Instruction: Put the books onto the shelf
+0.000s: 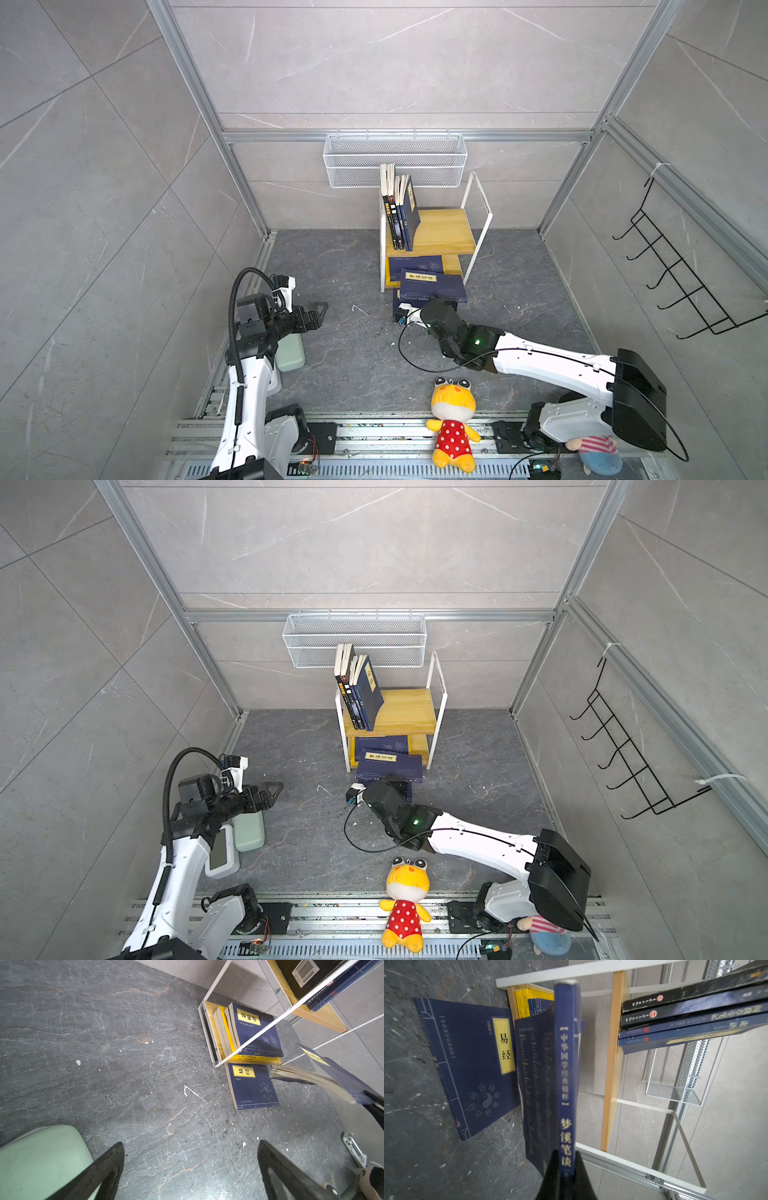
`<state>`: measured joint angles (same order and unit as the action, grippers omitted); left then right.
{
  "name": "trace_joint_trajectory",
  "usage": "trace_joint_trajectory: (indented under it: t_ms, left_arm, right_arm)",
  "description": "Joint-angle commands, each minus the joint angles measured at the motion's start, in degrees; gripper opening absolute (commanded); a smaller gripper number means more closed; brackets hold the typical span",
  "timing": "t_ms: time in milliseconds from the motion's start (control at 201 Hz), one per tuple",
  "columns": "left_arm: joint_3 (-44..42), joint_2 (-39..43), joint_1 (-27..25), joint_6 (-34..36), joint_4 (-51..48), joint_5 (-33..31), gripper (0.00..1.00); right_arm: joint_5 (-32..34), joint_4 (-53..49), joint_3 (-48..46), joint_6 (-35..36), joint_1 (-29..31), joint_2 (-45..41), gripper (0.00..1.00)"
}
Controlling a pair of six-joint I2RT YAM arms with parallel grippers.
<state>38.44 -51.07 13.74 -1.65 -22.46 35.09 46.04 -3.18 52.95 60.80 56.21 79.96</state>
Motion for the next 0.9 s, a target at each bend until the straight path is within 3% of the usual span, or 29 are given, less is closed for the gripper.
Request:
trace_joint_trajectory:
  t_ms: [0,891]
  left_arm:
    - [1.2,1.5,-0.5,1.8,0.4,1.6,1.0]
    - [1.3,1.2,-0.6,4.3,-0.5,1.8,1.0]
  right_arm:
    - [-1.6,7.0,2.6,4.6,-2.1,1.9,0.0]
    - [-8.6,18.1,10.0,8.7,-8.9,14.4,0.0]
